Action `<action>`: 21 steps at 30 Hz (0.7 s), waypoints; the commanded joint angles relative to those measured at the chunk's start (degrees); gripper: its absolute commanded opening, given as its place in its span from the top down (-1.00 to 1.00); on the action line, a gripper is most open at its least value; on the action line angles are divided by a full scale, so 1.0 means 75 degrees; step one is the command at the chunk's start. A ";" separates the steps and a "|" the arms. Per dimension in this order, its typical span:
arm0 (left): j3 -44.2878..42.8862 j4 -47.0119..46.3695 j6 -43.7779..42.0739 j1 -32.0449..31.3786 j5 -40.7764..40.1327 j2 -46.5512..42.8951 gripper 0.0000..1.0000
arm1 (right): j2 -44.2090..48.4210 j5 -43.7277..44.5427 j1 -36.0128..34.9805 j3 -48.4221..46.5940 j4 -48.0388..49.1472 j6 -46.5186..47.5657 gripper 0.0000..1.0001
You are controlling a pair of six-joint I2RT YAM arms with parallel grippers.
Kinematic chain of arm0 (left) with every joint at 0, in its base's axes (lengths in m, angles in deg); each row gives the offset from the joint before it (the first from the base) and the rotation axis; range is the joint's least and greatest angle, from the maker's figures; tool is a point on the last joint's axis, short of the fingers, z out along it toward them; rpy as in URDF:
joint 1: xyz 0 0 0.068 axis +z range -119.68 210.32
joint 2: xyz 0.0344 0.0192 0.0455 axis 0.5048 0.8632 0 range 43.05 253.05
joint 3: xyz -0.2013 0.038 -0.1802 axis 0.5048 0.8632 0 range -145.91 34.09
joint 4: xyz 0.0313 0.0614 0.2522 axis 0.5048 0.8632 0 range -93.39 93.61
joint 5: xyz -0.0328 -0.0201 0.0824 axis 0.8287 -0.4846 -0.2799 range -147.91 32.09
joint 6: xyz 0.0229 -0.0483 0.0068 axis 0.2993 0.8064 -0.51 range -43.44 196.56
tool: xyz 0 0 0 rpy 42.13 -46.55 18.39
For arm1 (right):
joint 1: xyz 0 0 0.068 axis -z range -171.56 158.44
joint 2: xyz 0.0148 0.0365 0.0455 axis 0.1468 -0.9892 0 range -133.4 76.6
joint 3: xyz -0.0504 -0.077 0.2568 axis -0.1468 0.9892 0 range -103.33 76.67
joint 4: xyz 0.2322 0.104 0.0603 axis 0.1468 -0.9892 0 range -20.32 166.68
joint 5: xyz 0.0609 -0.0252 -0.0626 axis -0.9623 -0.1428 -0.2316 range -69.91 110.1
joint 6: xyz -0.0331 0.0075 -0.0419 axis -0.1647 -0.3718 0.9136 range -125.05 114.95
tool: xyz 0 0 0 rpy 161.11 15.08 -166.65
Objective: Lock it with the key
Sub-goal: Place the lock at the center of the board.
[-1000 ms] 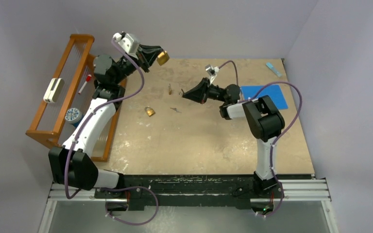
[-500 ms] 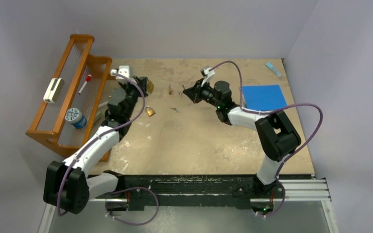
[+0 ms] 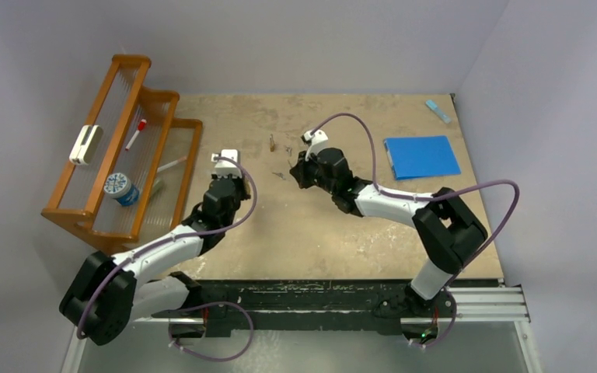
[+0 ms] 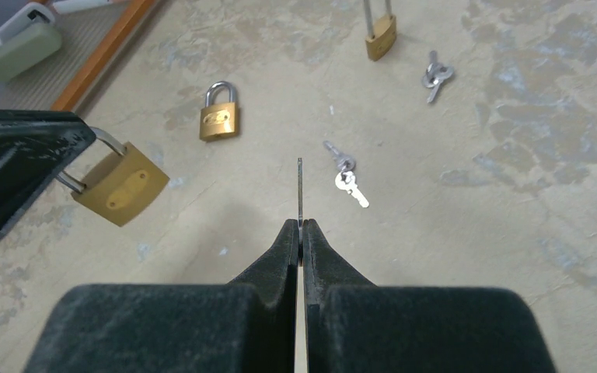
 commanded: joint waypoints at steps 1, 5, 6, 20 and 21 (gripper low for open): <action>0.0317 -0.0789 0.0419 -0.0006 -0.0296 -0.0637 1.00 | 0.0131 0.1207 -0.0396 0.0024 -0.0248 -0.0390 1.00; 0.0550 -0.0680 0.0661 -0.0020 -0.0145 -0.0671 1.00 | -0.0237 0.1450 -0.0530 -0.0289 -0.0654 -0.0981 1.00; 0.0592 -0.0685 0.0672 -0.0053 -0.0144 -0.0648 1.00 | -0.0331 0.1463 -0.0563 -0.0391 -0.0775 -0.1141 1.00; 0.1154 -0.2134 0.0523 -0.0148 0.0034 0.0268 1.00 | -0.1707 0.0975 -0.0835 -0.1483 -0.1630 -0.2206 1.00; 0.1187 -0.2325 0.0484 -0.0148 0.0052 0.0367 1.00 | -0.1773 0.0853 -0.0846 -0.1484 -0.1612 -0.2327 1.00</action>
